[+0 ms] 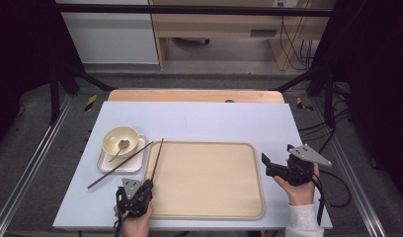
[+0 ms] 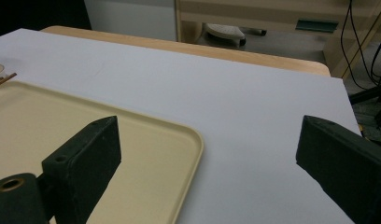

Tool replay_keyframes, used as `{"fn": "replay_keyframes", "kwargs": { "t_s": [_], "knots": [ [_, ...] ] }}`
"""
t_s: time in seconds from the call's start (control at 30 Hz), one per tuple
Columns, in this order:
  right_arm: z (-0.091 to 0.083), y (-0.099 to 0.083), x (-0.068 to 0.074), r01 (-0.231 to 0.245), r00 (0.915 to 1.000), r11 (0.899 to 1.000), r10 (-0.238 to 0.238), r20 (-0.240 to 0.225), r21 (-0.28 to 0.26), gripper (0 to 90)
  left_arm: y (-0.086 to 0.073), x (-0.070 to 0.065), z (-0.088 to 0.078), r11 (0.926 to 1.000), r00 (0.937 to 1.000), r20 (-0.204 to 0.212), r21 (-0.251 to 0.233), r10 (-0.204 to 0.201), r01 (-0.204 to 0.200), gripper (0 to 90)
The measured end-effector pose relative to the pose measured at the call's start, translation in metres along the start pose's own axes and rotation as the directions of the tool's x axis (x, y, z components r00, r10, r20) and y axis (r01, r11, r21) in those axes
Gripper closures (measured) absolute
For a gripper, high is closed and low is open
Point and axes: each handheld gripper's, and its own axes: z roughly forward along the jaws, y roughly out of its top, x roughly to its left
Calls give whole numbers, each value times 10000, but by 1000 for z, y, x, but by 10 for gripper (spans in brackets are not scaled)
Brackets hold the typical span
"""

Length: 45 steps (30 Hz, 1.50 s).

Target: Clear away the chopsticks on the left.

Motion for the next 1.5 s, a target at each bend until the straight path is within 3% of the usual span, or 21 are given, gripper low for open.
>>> {"fn": "replay_keyframes", "kwargs": {
  "t_s": [0.33, 0.8, 1.23, 1.5],
  "knots": [
    [0, 0, 0, -41, 10000, 10000, 41, -8, -18, 71, -2, -1, 4, 9991, 9996, -198, 361, 223, -216, 849],
    [0, 0, 1, -58, 10000, 10000, 58, -14, -21, 70, -2, -2, 5, 9983, 9997, -165, 562, 186, -176, 844],
    [0, 0, 1, -51, 10000, 10000, 51, -32, 1, 69, 0, -1, 5, 9980, 9992, 137, 503, 372, -378, 823],
    [0, 0, 1, -4, 10000, 10000, 5, -43, 26, 70, 1, -5, 4, 9967, 9974, 111, 400, 709, -713, 802]
  ]
}}
